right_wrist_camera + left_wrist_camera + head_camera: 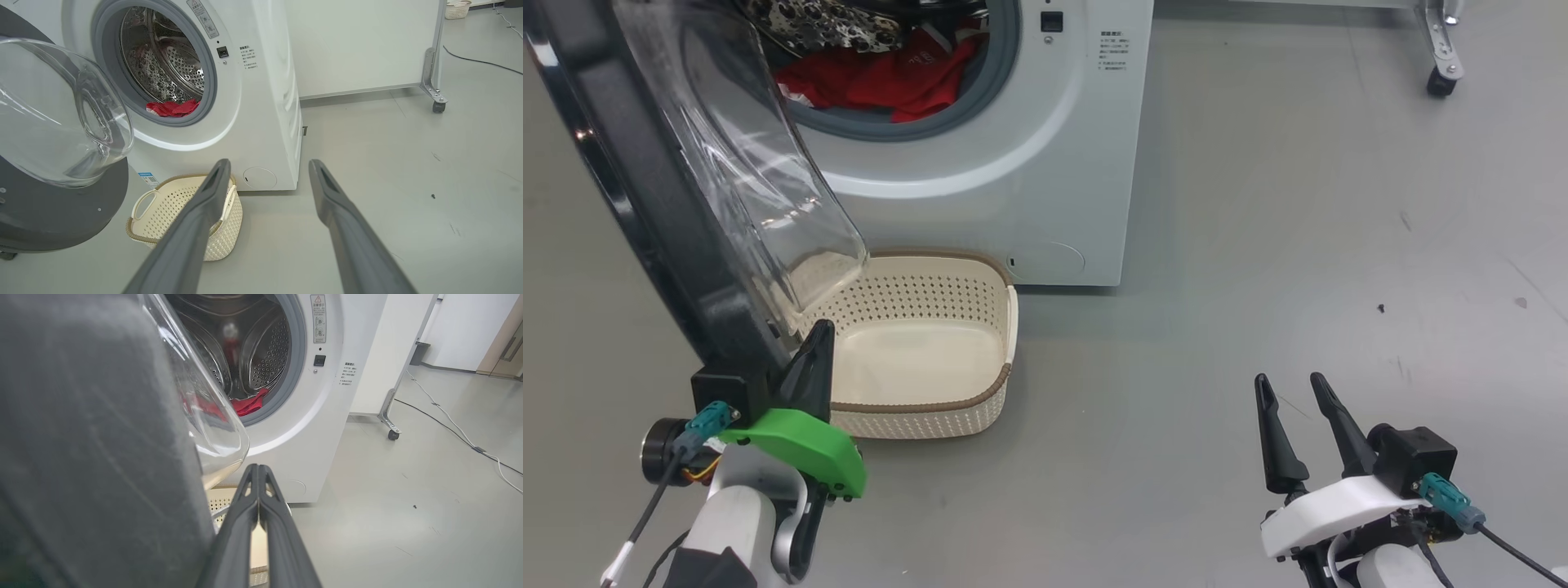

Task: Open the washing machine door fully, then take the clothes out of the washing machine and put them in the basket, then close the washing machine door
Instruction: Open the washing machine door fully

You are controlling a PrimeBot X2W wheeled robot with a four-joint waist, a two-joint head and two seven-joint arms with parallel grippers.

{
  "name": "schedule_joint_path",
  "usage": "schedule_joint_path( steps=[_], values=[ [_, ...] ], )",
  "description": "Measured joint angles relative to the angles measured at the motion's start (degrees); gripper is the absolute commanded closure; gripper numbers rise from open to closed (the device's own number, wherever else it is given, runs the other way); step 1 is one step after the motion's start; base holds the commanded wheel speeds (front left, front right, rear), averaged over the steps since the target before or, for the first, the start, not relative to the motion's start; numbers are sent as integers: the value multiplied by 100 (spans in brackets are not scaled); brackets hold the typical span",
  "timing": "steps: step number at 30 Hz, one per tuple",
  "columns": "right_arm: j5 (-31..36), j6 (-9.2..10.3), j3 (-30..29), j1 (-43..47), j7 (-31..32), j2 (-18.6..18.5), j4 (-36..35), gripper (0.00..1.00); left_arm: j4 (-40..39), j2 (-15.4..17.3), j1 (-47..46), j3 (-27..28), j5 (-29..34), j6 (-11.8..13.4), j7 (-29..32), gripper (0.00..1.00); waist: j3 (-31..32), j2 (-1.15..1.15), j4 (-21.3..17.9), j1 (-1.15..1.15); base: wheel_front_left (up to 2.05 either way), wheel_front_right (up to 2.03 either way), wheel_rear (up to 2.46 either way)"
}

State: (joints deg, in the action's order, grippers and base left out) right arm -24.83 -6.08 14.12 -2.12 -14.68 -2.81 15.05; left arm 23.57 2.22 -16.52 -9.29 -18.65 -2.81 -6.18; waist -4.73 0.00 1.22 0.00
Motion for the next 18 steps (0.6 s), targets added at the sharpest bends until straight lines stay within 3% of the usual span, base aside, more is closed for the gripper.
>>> schedule_joint_path(
  steps=[18],
  values=[
    [30,-35,80,20,0,1,31,0,141,-9,-26,266,-170,73,-288,100,-64,0,813,0,0,0,0]
  ],
)
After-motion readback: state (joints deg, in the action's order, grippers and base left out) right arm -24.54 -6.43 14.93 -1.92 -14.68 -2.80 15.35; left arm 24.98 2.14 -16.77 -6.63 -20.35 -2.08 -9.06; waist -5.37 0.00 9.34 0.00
